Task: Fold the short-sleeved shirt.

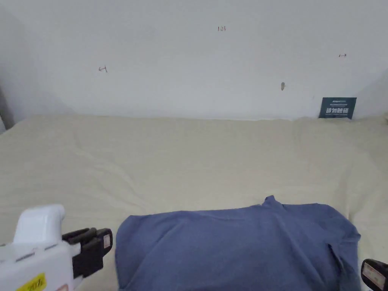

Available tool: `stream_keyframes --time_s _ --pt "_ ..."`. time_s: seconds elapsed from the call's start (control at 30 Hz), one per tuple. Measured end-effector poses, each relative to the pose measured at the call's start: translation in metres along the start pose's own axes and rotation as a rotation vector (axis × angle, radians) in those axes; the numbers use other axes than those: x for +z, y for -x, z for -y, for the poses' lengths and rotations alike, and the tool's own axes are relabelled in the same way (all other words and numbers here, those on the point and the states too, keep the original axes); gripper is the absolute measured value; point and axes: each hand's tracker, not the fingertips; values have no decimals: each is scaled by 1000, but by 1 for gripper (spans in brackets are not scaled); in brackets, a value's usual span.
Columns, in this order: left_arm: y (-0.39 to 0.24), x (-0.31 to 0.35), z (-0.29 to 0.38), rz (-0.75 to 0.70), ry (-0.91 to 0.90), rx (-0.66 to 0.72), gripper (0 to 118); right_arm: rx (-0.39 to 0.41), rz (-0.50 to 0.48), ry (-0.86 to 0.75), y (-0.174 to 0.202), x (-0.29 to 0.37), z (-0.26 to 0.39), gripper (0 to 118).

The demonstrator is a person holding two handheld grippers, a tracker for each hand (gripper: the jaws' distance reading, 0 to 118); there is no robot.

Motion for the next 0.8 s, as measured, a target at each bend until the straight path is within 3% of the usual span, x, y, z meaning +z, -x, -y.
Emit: stream_keyframes --time_s 0.1,0.2,0.23,0.3,0.33,0.4,0.43,0.47,0.7,0.73,0.8 --pt "32 -74 -58 -3 323 99 0 12 -28 12 5 -8 -6 0" --pt "51 -145 -85 -44 432 112 0 11 -51 39 5 -13 -8 0" --pt "57 -166 -89 -79 456 96 10 15 -50 49 6 -18 -7 0" --pt "68 -200 -92 -126 492 104 17 24 -47 71 5 -23 -7 0" --pt "74 -215 -92 -128 485 121 34 29 -43 86 5 -28 -6 0" --pt "76 -241 -87 -117 507 116 104 27 -45 111 4 -36 -5 0" --pt "78 -252 -84 -144 534 92 117 23 -47 125 4 -40 -4 0" --pt "78 -254 -86 -148 510 32 113 18 -48 135 3 -43 -3 0" --pt "81 -294 -70 -215 660 -55 111 30 -45 182 -19 -72 7 0" --pt "80 -295 -68 -217 662 -65 100 30 -45 186 -21 -74 8 0" --pt "76 -291 -65 -214 647 -93 66 23 -43 191 -23 -78 9 0"
